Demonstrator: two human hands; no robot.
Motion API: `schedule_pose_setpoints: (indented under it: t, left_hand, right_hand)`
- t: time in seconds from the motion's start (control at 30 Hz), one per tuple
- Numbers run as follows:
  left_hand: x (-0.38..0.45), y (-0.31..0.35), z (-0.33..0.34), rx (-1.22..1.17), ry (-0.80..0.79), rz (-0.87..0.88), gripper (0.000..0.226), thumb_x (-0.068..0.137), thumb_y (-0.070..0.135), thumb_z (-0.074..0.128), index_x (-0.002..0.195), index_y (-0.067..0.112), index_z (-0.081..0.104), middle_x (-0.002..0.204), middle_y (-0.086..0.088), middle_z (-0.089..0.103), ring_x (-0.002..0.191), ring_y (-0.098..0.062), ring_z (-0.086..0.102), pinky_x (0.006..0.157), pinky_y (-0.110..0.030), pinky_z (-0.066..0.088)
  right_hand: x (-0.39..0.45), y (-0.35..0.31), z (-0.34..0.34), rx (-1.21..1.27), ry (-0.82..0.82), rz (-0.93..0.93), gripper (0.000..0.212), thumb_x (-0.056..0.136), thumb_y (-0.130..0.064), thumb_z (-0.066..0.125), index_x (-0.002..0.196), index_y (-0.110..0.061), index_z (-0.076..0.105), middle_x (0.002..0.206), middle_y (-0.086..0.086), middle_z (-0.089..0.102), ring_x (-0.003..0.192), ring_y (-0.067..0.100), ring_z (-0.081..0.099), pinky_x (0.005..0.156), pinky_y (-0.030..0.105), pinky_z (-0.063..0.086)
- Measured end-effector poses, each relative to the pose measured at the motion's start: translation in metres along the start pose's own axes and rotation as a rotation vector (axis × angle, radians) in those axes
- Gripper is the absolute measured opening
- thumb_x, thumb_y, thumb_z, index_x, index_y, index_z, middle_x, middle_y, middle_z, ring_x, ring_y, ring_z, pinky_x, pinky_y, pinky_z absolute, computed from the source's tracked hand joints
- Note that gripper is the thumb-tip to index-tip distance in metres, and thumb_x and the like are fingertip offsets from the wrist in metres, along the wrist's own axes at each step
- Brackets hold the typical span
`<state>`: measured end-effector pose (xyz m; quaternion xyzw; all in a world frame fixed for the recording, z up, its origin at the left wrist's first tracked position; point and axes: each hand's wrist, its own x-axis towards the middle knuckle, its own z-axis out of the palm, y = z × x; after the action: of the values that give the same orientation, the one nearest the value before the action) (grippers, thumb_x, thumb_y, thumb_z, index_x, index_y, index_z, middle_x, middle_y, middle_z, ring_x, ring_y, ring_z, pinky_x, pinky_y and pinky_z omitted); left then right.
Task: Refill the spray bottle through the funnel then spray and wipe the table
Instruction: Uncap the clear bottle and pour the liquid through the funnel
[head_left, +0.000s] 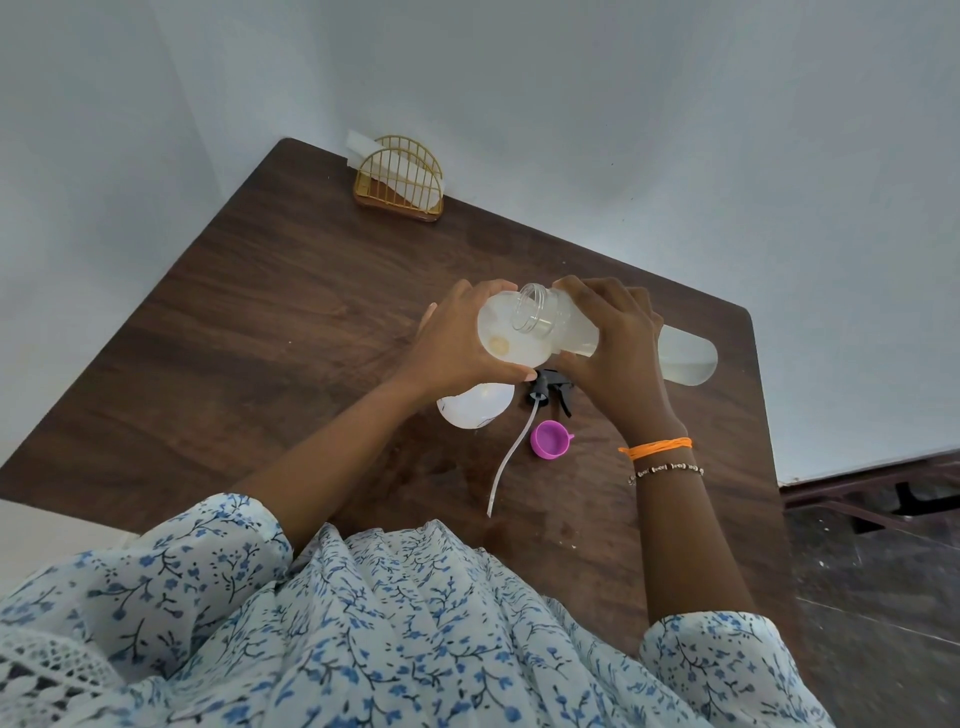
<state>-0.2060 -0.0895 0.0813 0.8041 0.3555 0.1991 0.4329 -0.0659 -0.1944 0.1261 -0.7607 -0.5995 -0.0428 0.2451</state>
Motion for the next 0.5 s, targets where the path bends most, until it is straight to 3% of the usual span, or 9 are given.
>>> schedule_pose_setpoints:
  t: [0.5]
  left_hand:
    - [-0.0012, 0.0006, 0.0001, 0.008, -0.005, -0.002, 0.092, 0.049, 0.06, 0.073, 0.131, 0.033, 0.039, 0.129, 0.003, 0.046, 0.115, -0.014, 0.045, 0.103, -0.051, 0.037]
  right_hand:
    - [0.0006, 0.0001, 0.0002, 0.001, 0.005, -0.006, 0.06, 0.065, -0.025, 0.083, 0.12, -0.018, 0.061, 0.115, 0.003, 0.06, 0.104, 0.026, 0.046, 0.085, 0.033, 0.027]
